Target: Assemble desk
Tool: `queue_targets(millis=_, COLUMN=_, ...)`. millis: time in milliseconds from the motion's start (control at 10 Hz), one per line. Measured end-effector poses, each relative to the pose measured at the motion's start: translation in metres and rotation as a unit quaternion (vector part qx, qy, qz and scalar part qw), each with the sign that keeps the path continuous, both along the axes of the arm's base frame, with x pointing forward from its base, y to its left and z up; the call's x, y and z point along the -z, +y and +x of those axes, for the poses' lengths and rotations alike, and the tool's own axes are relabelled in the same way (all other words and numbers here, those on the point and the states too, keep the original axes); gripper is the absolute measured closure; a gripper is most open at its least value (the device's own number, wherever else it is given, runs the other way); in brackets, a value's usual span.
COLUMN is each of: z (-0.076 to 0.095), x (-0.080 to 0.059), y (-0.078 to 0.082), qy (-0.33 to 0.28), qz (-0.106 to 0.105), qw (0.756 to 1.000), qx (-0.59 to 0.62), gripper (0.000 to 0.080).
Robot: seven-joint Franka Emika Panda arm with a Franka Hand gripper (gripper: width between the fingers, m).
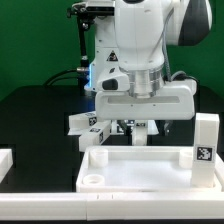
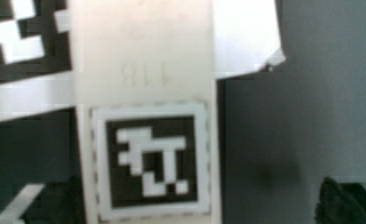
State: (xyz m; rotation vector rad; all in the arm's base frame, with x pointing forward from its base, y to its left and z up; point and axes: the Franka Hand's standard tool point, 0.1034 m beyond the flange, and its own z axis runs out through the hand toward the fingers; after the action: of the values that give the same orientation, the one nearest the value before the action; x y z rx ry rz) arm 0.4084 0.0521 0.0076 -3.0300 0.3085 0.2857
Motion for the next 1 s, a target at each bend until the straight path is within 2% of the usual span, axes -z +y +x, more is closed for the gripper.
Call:
queue_targets(millis=200, z=0.0, x=0.0, y=0.0, qy=0.0, qz=0.0, qw=1.0, qx=0.0, gripper=0.0414)
queue_targets(millis=300, z=0.0, x=0.0, y=0.0, qy=0.0, qz=0.0, qw=1.0, qx=0.0, gripper=0.0517)
queue_targets(millis=500, z=0.0, x=-0.001, y=0.002, qy=-0.001, qz=0.0, qw=1.0, qx=-0.003, gripper=0.0515)
queue_targets(millis=600, z=0.003, x=-0.011, y=0.014, qy=-0.01, qz=0.004, qw=1.0, qx=-0.019, gripper=0.0515)
queue_targets(millis=800, z=0.003, x=-0.037, y=0.057, qy=-0.04, qz=0.001, qw=0.996, qx=-0.084, gripper=0.0515)
queue_targets(millis=900, z=0.005, x=-0.039, y=0.063, qy=-0.052, qz=0.004, qw=0.987, qx=-0.15, gripper=0.0515)
queue_targets(millis=1000, z=0.004, x=-0.037, y=0.058, qy=-0.052, qz=0.007, qw=0.983, qx=-0.175, gripper=0.0515)
